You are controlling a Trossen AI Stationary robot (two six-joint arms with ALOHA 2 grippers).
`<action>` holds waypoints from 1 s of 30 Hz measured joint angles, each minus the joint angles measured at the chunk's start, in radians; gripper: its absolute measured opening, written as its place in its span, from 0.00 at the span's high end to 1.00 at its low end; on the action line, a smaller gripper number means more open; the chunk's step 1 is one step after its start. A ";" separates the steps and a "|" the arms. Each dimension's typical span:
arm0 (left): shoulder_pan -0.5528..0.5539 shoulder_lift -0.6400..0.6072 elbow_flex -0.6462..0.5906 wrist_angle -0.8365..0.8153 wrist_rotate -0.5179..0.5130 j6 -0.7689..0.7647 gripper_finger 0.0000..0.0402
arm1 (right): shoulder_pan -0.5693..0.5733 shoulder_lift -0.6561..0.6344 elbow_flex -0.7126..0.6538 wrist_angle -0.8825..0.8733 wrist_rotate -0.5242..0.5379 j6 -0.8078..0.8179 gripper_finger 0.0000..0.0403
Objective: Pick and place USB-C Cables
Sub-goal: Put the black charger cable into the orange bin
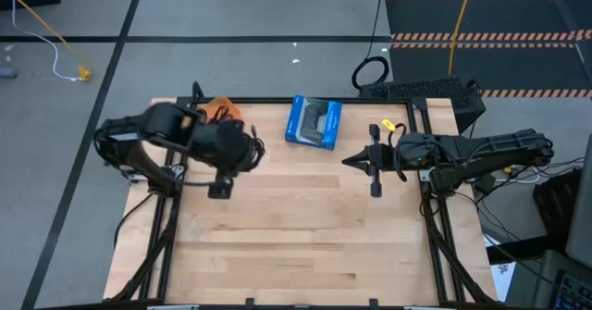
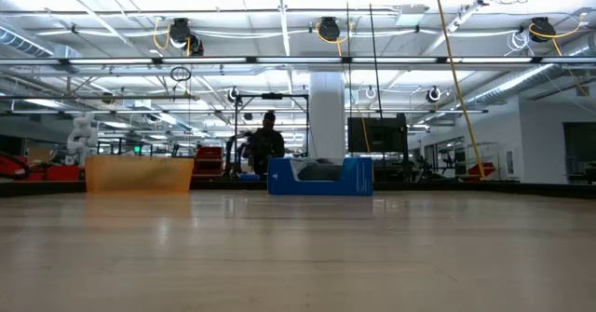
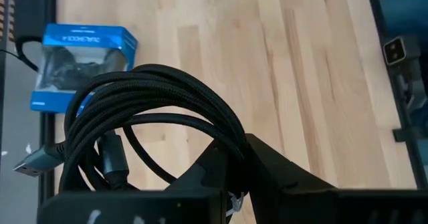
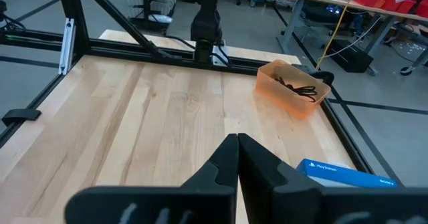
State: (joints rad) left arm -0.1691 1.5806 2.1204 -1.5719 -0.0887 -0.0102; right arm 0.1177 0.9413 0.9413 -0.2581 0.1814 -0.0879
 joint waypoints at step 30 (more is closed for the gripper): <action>0.184 -0.071 0.000 0.001 -0.001 0.116 0.91 | 0.000 0.000 0.000 0.000 0.000 -0.002 1.00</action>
State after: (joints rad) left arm 0.0148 1.5101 2.1201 -1.5711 -0.0893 0.1058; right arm 0.1175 0.9413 0.9417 -0.2584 0.1818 -0.0902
